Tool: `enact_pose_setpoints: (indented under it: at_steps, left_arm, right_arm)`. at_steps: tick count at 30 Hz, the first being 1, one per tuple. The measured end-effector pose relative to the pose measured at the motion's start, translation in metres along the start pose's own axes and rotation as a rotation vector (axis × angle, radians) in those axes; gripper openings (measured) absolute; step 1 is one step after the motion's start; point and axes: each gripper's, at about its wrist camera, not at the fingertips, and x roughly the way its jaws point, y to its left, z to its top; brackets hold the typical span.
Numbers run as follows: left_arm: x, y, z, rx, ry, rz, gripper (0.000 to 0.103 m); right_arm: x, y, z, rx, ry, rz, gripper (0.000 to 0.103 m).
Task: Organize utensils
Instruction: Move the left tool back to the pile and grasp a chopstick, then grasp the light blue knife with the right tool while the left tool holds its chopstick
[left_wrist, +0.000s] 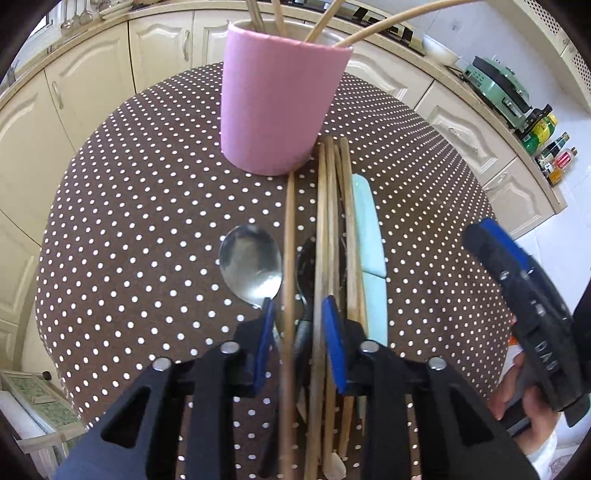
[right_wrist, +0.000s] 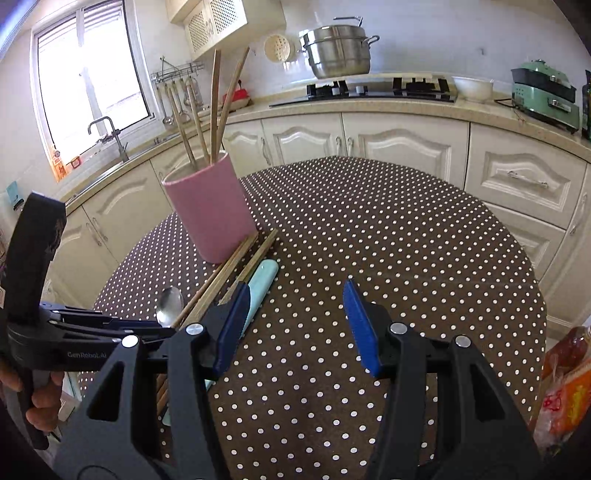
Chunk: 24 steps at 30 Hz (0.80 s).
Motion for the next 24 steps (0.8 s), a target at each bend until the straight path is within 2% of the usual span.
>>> enact_pose_setpoints:
  at_steps: [6,7,8,15,20,24]
  left_arm:
    - [0.002,-0.002,0.01,-0.013,-0.004,-0.016,0.017]
    - [0.001,0.0,0.009,-0.017,-0.008,-0.025,0.013]
    - [0.0,0.001,0.009,-0.024,-0.014,-0.04,0.005]
    - [-0.015,0.015,-0.001,-0.048,-0.055,-0.068,0.005]
    - [-0.043,0.027,-0.014,-0.053,-0.139,-0.095,0.005]
    - [-0.069,0.046,-0.027,-0.073,-0.218,-0.028,0.005]
  right_arm:
    - [0.008,0.0,0.001,0.0,0.051,0.004,0.053]
    - [0.009,0.0,0.0,0.002,0.059,0.005,0.053]
    - [0.01,0.0,0.0,0.004,0.063,0.006,0.053]
    - [0.021,0.003,0.0,0.015,0.117,0.021,0.053]
    - [0.038,0.009,0.005,0.017,0.182,0.02,0.053]
    - [0.058,0.016,0.01,0.014,0.253,0.022,0.053]
